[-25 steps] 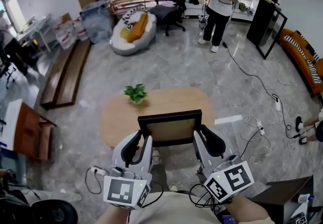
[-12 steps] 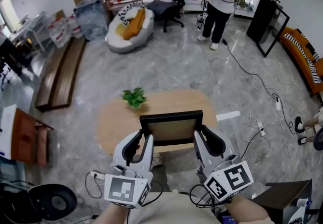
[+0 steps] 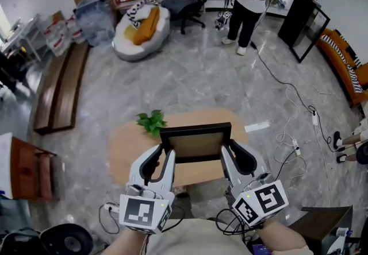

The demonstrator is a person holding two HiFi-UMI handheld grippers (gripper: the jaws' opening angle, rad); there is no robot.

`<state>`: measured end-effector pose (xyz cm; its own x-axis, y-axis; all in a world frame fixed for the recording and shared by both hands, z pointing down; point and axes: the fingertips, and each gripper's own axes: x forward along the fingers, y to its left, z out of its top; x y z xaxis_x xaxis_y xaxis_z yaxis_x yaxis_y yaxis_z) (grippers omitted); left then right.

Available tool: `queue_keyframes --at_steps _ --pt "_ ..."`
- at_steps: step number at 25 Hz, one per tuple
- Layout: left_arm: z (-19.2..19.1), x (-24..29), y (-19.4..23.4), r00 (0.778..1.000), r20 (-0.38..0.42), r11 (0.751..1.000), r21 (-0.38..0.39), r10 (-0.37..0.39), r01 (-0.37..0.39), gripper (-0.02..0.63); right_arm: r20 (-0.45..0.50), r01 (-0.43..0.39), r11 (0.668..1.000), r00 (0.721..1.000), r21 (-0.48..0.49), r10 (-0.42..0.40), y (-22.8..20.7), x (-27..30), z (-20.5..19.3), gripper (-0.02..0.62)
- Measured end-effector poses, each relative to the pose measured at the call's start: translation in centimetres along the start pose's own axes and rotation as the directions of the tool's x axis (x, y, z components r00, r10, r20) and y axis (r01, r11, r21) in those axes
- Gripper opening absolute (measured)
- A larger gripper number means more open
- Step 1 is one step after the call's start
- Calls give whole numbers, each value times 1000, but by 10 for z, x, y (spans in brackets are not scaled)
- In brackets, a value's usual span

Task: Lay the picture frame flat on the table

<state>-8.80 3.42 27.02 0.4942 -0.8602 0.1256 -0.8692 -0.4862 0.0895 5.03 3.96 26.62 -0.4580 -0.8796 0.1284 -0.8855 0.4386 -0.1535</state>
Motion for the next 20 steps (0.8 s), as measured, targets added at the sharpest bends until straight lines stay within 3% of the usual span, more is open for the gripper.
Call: queue_keyframes --at_steps 13,20 --pt "2 76 70 998 -31 999 -14 -53 53 110 -26 30 1000 999 -7 -30 -23 98 8 77" --pt "-6 101 84 998 -63 1000 -17 -24 23 108 -64 15 1000 998 17 -14 -38 125 -2 77"
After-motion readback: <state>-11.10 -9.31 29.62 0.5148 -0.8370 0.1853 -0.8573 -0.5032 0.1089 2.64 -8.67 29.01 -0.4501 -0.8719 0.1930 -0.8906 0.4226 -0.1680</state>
